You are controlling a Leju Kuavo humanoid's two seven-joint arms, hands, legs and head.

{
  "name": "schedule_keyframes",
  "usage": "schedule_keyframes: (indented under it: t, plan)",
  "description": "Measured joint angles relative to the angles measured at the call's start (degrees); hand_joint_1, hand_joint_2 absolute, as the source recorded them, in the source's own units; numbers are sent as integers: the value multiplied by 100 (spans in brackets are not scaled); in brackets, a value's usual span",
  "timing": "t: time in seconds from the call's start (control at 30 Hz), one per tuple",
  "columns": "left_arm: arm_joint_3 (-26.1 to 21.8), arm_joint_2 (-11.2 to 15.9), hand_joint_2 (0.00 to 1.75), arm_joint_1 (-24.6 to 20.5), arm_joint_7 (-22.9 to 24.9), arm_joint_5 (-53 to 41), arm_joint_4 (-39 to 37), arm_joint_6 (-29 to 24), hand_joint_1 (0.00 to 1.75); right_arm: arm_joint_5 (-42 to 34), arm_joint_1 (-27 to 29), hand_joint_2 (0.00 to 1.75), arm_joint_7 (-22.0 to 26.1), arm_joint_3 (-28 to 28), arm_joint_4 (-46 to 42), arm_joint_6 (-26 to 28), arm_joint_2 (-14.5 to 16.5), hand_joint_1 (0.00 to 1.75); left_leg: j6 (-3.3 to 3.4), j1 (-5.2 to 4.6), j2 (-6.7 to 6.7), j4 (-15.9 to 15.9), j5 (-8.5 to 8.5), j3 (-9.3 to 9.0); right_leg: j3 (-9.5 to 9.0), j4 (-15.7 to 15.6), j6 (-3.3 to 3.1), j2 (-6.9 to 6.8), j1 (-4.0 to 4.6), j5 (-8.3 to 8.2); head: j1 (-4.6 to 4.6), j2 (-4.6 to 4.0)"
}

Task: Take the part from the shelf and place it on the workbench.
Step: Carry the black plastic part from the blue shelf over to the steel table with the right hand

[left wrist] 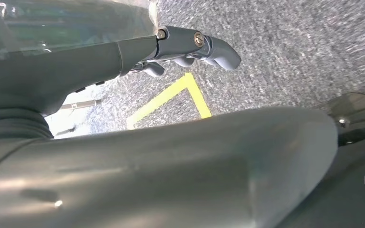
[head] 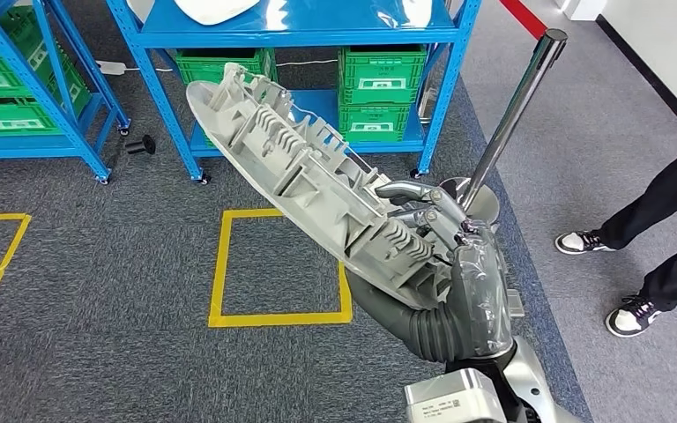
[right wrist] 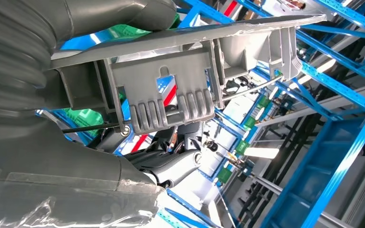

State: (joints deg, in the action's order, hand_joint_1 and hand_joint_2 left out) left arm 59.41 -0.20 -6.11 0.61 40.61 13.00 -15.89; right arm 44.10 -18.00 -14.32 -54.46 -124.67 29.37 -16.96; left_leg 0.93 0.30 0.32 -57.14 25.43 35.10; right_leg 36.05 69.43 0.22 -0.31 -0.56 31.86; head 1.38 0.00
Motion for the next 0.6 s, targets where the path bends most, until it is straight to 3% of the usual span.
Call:
schedule_keyframes:
  t: [0.07, 0.1, 0.13, 0.2, 0.27, 0.37, 0.4, 0.43, 0.47, 0.53, 0.6]
  plan:
    - [3, -3, 175, 2, -80, -52, 1, -66, 0, 11, 4, 175, -4, 2, -1, 2, -1, 175, -47, -13, -3, -53, -66, 115, -561, -826, -57, -8, 18, -67, 30, 0]
    - [8, -4, 175, 2, -124, -86, 2, -108, 0, 19, 15, 175, -4, 4, -1, 4, -2, 175, -78, -17, -3, -71, -103, 149, -734, -1117, -92, -10, 32, -25, 36, 0]
    - [16, -4, 175, 3, -159, -116, 2, -148, 0, 28, 30, 175, -3, 5, -2, 6, -4, 175, -113, -17, -2, -75, -143, 173, -811, -1272, -127, -10, 49, 29, 39, 0]
    - [33, -3, 175, 5, -197, -155, 2, -195, 0, 42, 63, 175, 1, 11, -2, 8, -10, 175, -183, -5, -5, -73, -194, 194, -785, -1321, -202, -12, 49, -15, 37, 0]
    - [43, 1, 175, 14, -214, -181, 2, -228, 0, 67, 77, 175, 15, 16, -2, 0, -16, 175, -248, 4, -15, -275, 12, 291, -749, -1352, -280, -29, 20, -102, 2, 0]
    - [73, 2, 175, 24, -219, -190, 2, -259, 0, 126, 83, 175, 53, 15, -2, -26, -21, 175, -325, 31, -18, -1299, 650, 623, -656, -1331, -326, -68, 6, -179, -106, 0]
    - [86, 1, 175, 25, -218, -190, 2, -260, 0, 138, 85, 175, 60, 14, -2, -34, -23, 175, -341, 39, -18, -1573, 750, 680, -618, -1307, -327, -86, 7, -190, -127, 0]
    - [98, 1, 175, 27, -218, -190, 2, -261, 0, 142, 87, 175, 62, 13, -2, -39, -25, 175, -349, 43, -16, -1645, 740, 640, -581, -1278, -325, -111, 7, -196, -140, 0]
    - [109, 2, 175, 27, -217, -190, 2, -261, 0, 143, 90, 175, 63, 12, -2, -43, -27, 175, -349, 47, -10, -1488, 635, 491, -550, -1247, -320, -140, 6, -196, -152, 0]
    - [128, 4, 175, 19, -216, -190, 2, -262, 0, 143, 94, 175, 67, 10, -2, -51, -30, 175, -325, 38, 84, -759, 375, 4, -513, -1189, -295, -209, 11, -181, -178, 0]
    - [139, 5, 175, -2, -217, -190, 2, -261, 0, 150, 94, 175, 73, 11, -3, -57, -33, 175, -258, -7, 208, -228, 297, -313, -491, -1150, -244, -288, 34, -168, -193, 0]
